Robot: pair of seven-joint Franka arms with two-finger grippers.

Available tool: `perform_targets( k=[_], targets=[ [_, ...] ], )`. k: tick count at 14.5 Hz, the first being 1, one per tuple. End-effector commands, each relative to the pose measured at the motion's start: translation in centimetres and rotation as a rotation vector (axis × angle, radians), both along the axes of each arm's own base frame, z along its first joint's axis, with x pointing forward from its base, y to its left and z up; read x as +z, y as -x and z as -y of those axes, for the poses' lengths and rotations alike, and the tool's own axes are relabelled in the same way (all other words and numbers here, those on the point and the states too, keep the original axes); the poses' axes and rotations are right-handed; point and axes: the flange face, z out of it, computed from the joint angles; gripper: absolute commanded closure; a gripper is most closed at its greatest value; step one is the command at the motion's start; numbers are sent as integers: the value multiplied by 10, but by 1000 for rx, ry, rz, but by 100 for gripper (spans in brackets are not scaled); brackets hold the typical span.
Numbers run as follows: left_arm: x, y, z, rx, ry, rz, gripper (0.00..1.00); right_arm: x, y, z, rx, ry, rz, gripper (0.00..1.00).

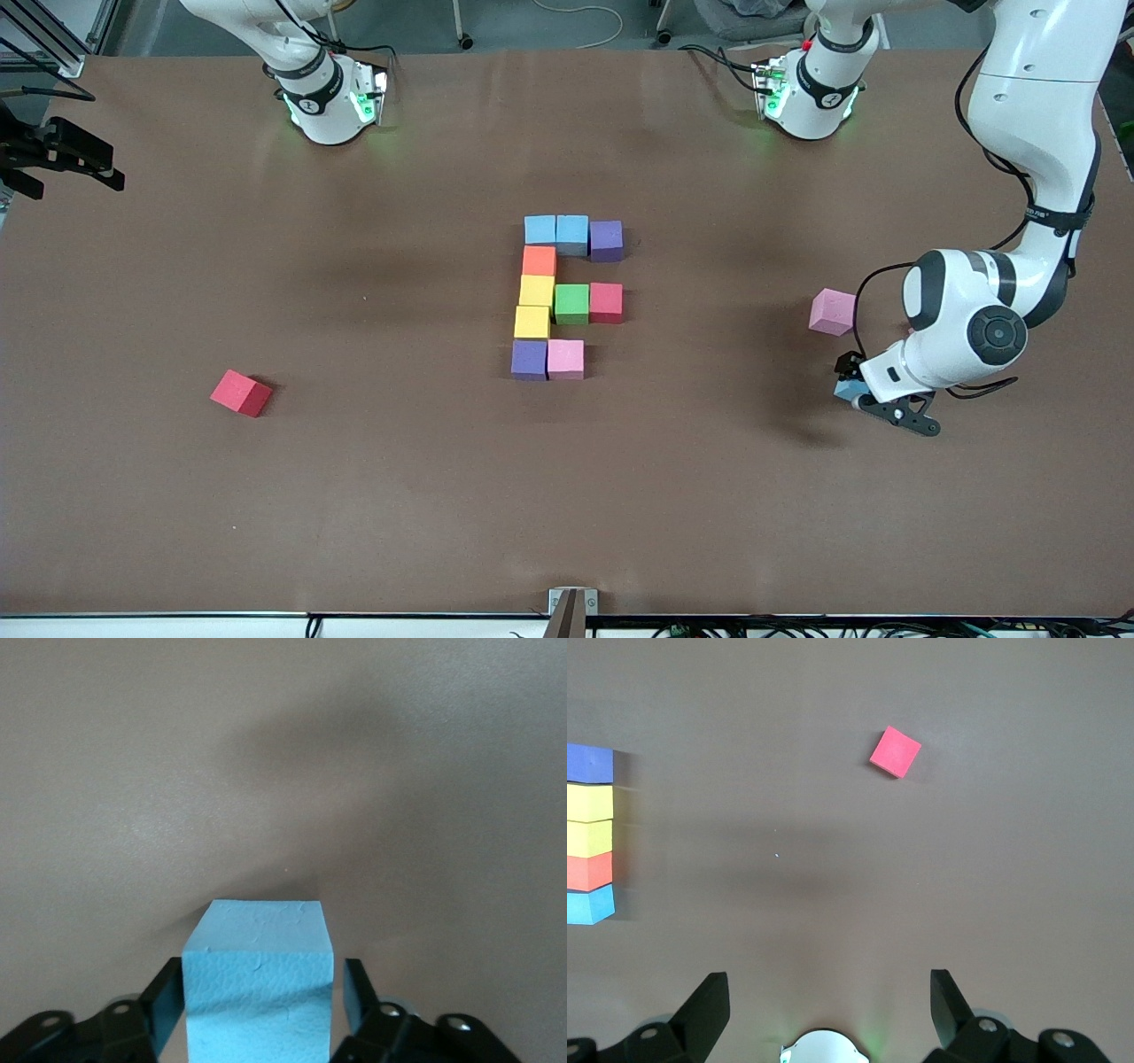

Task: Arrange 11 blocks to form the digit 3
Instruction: 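Grasp the light blue block with the left gripper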

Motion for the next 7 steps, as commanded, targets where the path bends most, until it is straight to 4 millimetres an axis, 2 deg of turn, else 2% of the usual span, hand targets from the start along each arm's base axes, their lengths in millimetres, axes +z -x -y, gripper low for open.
perform_targets(
  k=[1,3,6,7],
  targets=[
    [-2,-5,4,3,8,5,41,3,8,0,-8,3,3,0],
    [-7,-3,0,43,6,-8,61,3,8,0,-8,3,3,0],
    [11,-12,-2,130,5,22,62,2,8,0,-8,1,2,0],
    [19,-18,7,157,7,31,63,2,8,0,-8,1,2,0]
  ],
)
